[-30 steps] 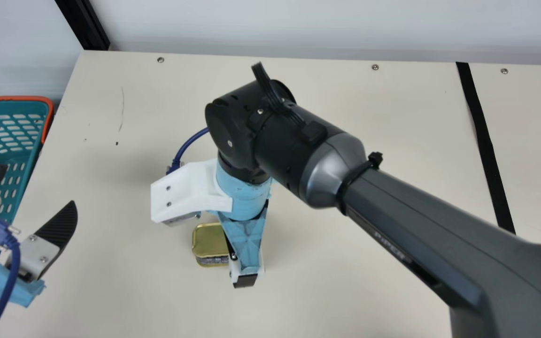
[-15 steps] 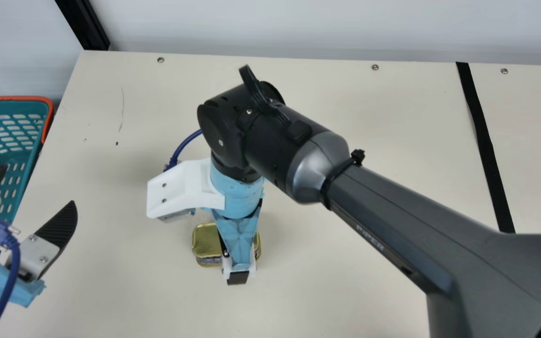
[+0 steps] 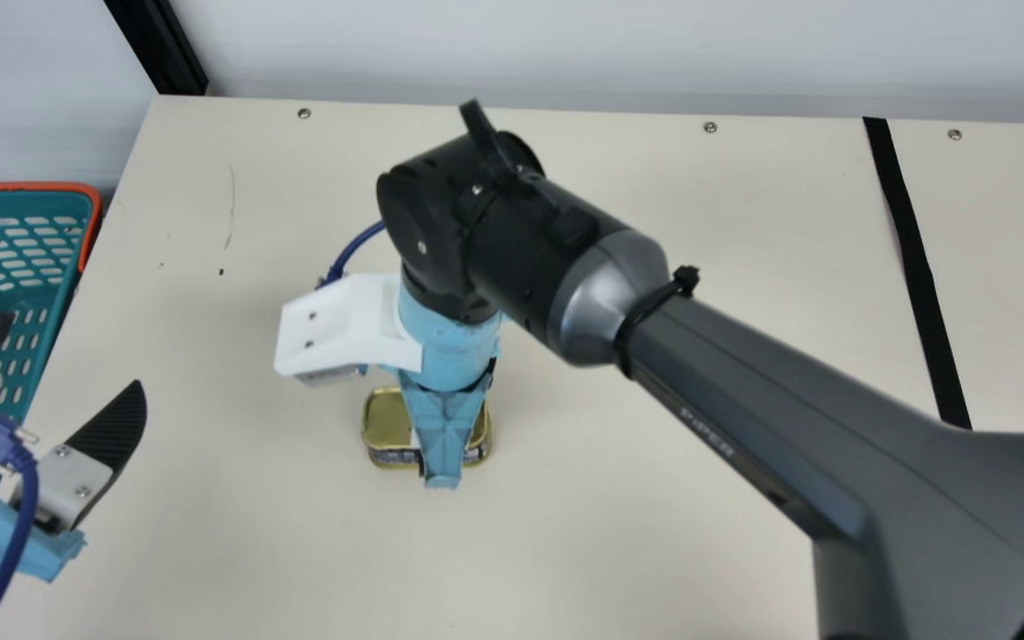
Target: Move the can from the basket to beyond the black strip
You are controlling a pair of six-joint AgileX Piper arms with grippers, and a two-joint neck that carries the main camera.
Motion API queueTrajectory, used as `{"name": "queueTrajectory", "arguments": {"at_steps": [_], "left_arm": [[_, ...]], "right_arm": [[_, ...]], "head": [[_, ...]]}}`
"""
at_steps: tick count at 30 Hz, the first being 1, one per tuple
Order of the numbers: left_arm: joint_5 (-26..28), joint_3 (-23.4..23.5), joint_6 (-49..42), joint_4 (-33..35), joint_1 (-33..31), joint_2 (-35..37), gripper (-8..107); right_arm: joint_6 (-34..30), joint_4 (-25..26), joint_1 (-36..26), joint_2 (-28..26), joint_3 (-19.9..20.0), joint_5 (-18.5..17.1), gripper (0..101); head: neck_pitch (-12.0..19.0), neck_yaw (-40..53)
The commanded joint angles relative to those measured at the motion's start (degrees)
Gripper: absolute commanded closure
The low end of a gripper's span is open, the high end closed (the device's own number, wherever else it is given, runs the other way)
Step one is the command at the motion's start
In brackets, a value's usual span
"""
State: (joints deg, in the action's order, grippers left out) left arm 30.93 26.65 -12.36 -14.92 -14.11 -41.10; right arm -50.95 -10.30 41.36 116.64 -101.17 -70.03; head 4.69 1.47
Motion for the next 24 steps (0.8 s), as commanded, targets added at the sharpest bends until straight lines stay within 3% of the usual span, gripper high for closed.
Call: {"name": "queueTrajectory", "arguments": {"at_steps": [1, 10, 16, 24], "left_arm": [[0.0, 0.0, 0.0, 0.0, 0.0, 0.0, 9], [0.0, 0.0, 0.0, 0.0, 0.0, 0.0, 9], [0.0, 0.0, 0.0, 0.0, 0.0, 0.0, 9], [0.0, 0.0, 0.0, 0.0, 0.0, 0.0, 9]], "right_arm": [[0.7, -1.0, -1.0, -0.4, -2.3, 0.1, 101], [1.4, -6.6, -6.5, -2.1, -11.2, 0.3, 101], [-4.0, -12.8, -10.2, -5.2, -6.6, 5.9, 101], [-19.6, -28.0, -16.6, -10.1, 4.1, 11.5, 101]], "head": [[0.3, -0.2], [0.3, -0.2], [0.3, -0.2], [0.3, -0.2]]}}
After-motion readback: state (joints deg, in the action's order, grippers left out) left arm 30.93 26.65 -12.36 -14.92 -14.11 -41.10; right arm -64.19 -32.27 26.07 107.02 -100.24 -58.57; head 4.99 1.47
